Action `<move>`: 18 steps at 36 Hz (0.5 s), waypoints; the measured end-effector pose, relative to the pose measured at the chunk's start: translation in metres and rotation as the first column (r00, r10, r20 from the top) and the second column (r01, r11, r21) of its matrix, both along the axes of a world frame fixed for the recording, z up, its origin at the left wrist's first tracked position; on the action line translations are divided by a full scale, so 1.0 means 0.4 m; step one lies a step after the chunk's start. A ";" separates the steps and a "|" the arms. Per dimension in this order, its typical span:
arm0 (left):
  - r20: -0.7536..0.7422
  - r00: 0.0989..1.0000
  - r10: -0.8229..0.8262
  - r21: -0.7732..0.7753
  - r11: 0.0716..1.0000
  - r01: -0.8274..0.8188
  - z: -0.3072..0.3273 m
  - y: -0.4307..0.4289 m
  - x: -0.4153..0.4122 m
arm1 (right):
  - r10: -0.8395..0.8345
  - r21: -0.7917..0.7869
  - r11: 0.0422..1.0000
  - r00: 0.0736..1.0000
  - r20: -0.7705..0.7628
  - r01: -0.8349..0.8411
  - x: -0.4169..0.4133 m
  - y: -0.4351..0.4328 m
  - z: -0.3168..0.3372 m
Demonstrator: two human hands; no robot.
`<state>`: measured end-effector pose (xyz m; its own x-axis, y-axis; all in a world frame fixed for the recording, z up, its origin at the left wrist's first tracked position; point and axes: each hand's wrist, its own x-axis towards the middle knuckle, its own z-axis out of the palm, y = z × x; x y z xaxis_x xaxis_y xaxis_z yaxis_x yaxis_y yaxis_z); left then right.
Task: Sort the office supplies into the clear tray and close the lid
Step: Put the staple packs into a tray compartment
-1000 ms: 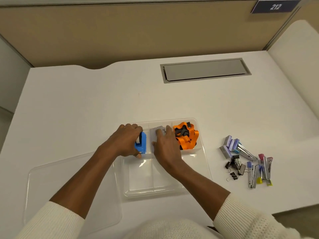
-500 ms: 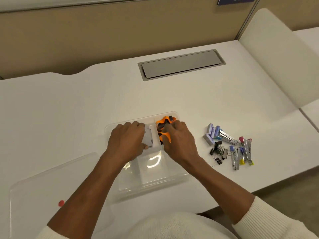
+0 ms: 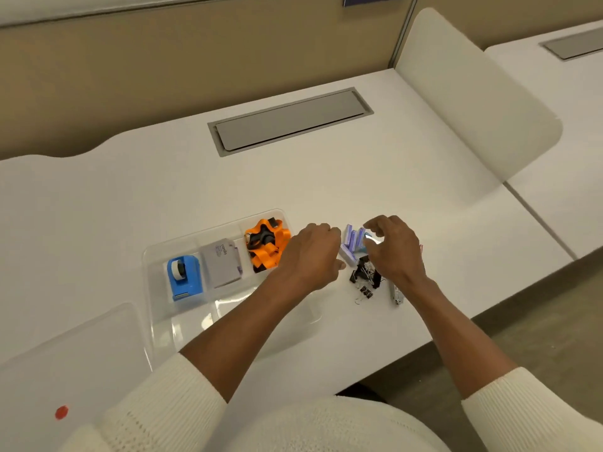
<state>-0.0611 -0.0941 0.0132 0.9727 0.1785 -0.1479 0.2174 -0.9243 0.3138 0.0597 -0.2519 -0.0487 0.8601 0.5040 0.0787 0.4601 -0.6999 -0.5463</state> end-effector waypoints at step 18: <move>-0.032 0.999 0.010 0.123 0.992 -0.006 -0.146 -0.074 0.127 | 0.607 -0.256 0.719 0.763 -0.223 -0.647 0.204 0.032 -0.033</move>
